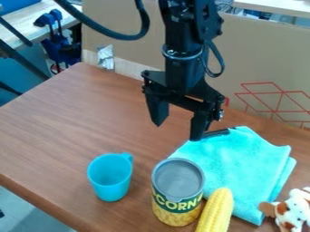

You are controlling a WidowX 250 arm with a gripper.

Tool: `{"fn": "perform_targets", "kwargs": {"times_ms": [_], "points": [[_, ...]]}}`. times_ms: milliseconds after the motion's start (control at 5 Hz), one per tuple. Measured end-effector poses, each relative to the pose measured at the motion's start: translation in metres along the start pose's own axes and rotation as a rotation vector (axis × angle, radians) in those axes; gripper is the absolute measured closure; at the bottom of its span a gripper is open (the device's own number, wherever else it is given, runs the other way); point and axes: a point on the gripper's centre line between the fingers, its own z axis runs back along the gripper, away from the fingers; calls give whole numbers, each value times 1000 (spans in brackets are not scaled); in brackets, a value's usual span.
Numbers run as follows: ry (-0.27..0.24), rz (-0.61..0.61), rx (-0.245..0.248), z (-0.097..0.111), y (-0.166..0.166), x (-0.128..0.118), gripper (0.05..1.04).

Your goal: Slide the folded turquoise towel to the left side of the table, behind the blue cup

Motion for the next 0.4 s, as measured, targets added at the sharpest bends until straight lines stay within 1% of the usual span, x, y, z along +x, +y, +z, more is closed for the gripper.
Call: {"fn": "perform_targets", "kwargs": {"times_ms": [200, 400], "points": [[26, -2, 4, -7, 0, -3, 81], [-46, -85, -31, -18, -19, 17, 81]]}}
